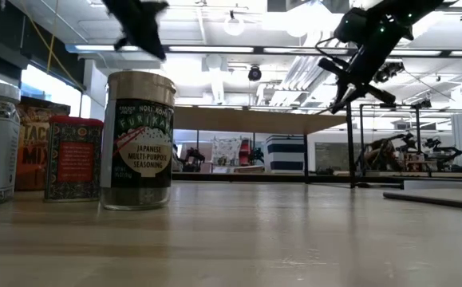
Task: Shelf spices
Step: Move the shelf to the center of the table
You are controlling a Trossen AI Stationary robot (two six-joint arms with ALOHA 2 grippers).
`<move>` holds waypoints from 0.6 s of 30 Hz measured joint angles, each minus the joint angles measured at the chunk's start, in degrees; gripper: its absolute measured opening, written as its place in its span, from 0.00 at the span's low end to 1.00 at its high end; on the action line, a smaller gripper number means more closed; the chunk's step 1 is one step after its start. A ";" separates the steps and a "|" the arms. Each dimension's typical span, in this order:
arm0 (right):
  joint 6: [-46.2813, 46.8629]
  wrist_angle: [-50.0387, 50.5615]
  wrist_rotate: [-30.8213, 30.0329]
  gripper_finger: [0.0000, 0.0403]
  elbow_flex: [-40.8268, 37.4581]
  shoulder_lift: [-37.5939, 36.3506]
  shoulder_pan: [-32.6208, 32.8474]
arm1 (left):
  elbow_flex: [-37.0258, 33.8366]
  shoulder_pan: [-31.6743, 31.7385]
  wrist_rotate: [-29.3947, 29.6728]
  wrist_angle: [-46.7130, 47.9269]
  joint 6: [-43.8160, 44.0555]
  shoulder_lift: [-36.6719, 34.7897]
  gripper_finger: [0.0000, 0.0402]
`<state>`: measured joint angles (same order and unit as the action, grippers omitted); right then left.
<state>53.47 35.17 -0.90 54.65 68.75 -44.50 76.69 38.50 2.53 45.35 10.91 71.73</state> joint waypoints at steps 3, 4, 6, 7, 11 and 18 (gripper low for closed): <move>-0.33 1.62 -0.64 0.00 0.00 -0.19 0.04 | -0.02 4.34 -0.97 -2.57 0.99 5.48 0.00; -0.69 2.31 -0.64 0.00 0.00 -0.35 -0.14 | -0.02 5.48 -0.53 -3.82 0.47 6.99 0.00; -1.03 2.99 -0.61 0.00 0.02 -0.61 -0.40 | -0.02 7.55 0.18 -6.06 -0.66 9.94 0.00; -1.04 3.14 -0.40 0.00 0.01 -0.61 -0.51 | -0.02 8.47 -0.35 -7.28 -1.03 11.50 0.00; -1.01 3.37 1.49 0.00 0.02 -0.59 0.00 | -0.02 10.70 -7.33 -11.68 -1.99 18.09 0.00; -0.88 3.40 3.00 0.00 0.00 -0.59 1.62 | -0.02 10.24 -11.46 -16.97 -1.06 26.15 0.00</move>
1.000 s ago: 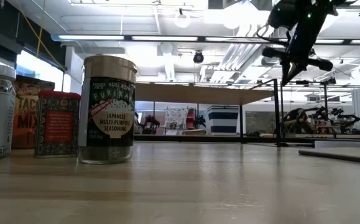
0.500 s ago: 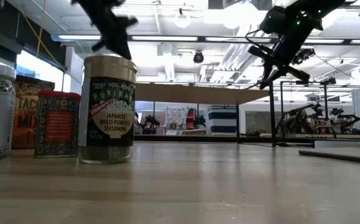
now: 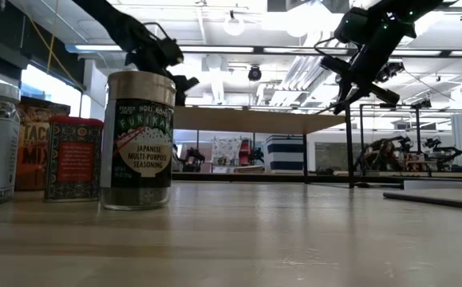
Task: Shelf spices
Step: Move the shelf to the center of the table
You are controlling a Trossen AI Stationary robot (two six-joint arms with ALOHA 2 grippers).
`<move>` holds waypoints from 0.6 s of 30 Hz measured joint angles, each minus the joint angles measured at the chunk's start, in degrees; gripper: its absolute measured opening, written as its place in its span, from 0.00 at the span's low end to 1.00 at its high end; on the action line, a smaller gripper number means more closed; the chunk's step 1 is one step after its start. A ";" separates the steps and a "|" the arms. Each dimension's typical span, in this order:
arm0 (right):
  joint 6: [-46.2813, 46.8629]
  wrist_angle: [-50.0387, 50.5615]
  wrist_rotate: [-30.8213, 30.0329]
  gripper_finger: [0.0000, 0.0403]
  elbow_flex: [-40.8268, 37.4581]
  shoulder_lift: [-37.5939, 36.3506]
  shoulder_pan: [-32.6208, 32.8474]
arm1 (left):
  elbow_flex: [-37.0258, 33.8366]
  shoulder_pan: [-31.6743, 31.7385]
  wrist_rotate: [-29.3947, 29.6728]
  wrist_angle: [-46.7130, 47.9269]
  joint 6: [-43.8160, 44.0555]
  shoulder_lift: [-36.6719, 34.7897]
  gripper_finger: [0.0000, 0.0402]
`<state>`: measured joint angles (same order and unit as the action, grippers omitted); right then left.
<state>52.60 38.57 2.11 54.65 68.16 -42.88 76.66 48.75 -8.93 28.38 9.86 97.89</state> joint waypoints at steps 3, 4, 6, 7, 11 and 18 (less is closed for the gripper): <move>0.00 0.04 0.05 0.00 0.00 0.00 0.96 | 0.00 -0.81 -0.21 -1.72 -1.26 1.70 0.00; 0.11 0.02 -0.12 0.00 0.00 0.00 1.28 | 0.00 -1.05 -0.67 -2.44 -1.45 2.09 0.00; 1.36 0.01 -1.03 0.00 0.00 0.00 2.10 | 0.00 -1.54 -2.17 -3.56 -1.64 2.76 0.00; 1.70 0.02 -1.51 0.00 0.00 0.00 2.64 | 0.00 -1.78 -2.84 -4.09 -1.57 3.04 0.00; 2.59 0.19 -2.35 0.00 0.00 0.00 5.92 | 0.02 -2.99 -2.95 -4.04 -1.69 3.37 0.00; 5.99 0.76 -3.45 0.00 0.00 0.00 12.30 | 0.21 -6.52 -6.93 0.45 -2.02 3.14 0.00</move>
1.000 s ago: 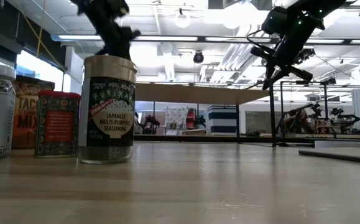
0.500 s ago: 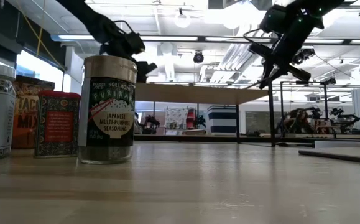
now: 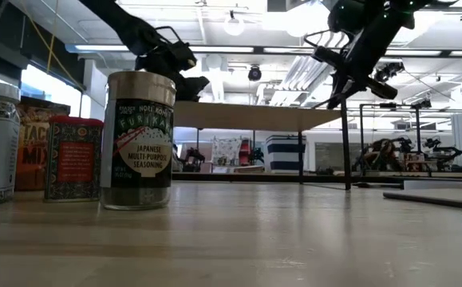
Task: Shelf spices
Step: Move the shelf to the center of the table, then move the brown seasoning bottle to the bottom right of the table
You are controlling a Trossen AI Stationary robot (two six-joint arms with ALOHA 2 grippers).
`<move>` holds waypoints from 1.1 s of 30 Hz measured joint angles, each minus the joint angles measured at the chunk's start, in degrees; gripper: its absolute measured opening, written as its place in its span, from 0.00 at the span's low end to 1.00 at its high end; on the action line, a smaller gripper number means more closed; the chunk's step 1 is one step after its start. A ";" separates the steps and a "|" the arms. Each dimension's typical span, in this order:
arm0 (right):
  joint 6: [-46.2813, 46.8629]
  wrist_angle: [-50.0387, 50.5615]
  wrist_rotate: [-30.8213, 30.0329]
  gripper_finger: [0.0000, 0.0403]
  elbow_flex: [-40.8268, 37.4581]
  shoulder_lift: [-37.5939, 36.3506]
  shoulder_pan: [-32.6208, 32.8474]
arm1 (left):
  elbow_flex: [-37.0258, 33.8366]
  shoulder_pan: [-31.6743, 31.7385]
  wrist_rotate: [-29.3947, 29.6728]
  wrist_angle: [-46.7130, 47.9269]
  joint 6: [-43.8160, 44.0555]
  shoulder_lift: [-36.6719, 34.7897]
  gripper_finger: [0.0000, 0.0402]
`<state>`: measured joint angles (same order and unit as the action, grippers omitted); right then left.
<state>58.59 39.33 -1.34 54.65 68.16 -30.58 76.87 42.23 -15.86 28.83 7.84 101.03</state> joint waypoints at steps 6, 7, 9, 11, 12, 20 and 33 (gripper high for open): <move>3.60 0.77 -0.06 0.00 0.00 0.00 7.00 | -0.23 -5.01 -0.26 5.67 -2.46 -1.55 0.00; 4.46 0.82 -0.49 0.00 0.00 0.00 8.21 | -0.23 -5.91 0.19 5.99 -2.95 -1.95 0.00; 6.19 1.03 -1.28 0.00 0.00 0.00 10.63 | -0.21 -7.50 1.14 5.98 -3.56 -2.66 0.00; 8.12 1.19 -2.01 0.00 0.00 0.00 13.04 | -0.21 -8.94 1.66 5.41 -3.43 -2.69 0.00; 9.24 1.26 -2.22 0.00 0.00 0.00 14.28 | -0.21 -9.57 1.83 5.03 -3.18 -2.62 0.00; 20.29 1.64 -4.79 0.00 0.00 0.02 25.87 | -0.21 -13.82 4.61 1.09 -2.96 -2.62 0.00; 32.74 4.68 -19.45 0.00 -0.02 -3.34 37.94 | -0.21 -15.05 4.50 -7.94 -4.71 -6.81 0.00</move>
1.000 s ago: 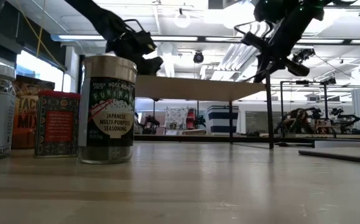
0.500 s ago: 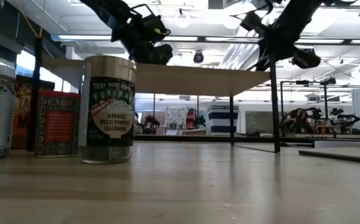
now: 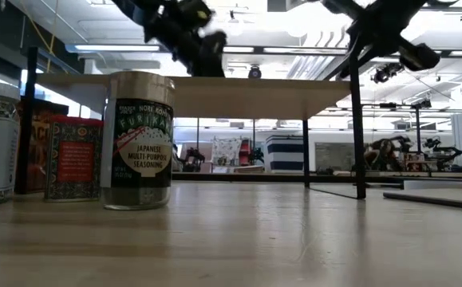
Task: Shelf spices
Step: Move the brown seasoning bottle to the bottom right of the table
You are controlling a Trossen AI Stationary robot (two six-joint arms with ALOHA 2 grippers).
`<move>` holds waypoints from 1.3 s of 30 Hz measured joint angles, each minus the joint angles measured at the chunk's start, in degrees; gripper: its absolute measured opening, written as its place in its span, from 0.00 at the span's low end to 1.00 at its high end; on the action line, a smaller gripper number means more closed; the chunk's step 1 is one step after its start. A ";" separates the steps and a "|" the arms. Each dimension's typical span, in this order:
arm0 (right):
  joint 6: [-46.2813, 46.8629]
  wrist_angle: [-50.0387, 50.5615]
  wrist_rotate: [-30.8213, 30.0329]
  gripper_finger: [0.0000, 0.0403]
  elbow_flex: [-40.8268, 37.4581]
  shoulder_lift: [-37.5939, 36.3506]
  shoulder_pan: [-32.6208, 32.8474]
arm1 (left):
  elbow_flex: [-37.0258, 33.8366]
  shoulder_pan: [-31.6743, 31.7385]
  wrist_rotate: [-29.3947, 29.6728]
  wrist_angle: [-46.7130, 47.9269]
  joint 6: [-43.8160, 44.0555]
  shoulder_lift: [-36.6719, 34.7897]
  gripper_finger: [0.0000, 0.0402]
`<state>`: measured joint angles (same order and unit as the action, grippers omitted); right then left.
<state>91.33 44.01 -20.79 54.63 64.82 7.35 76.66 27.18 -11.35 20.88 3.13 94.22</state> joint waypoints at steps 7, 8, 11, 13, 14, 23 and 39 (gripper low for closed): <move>-3.06 1.24 -9.40 0.00 0.00 -7.61 -2.55 | 0.00 2.54 -0.51 -1.62 0.78 -11.93 0.00; -5.00 -0.48 -10.05 0.00 0.00 -8.59 -2.58 | 0.00 2.45 -1.03 -0.26 0.90 -14.57 0.00; -10.92 -4.87 -10.91 0.00 0.00 -10.39 -2.58 | 0.20 -0.97 -1.38 7.21 -0.14 -22.61 0.00; -14.41 -7.45 -10.91 0.00 0.00 -10.88 -2.58 | 0.20 -5.10 0.87 15.05 -0.09 -27.68 0.00; -16.26 -8.67 -10.74 0.00 0.00 -10.93 -2.58 | 0.20 -7.52 3.06 19.14 0.87 -29.88 0.00; -29.37 -17.35 -5.09 0.00 0.00 -10.03 -2.45 | 0.09 -35.96 27.21 42.86 27.03 -41.74 0.00; -56.97 -41.07 14.47 0.00 13.46 11.56 6.31 | 0.55 -62.47 41.46 39.57 55.79 -36.79 0.00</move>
<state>34.35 2.94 -6.33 68.09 76.37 13.66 77.21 -35.29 30.11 60.46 58.92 57.43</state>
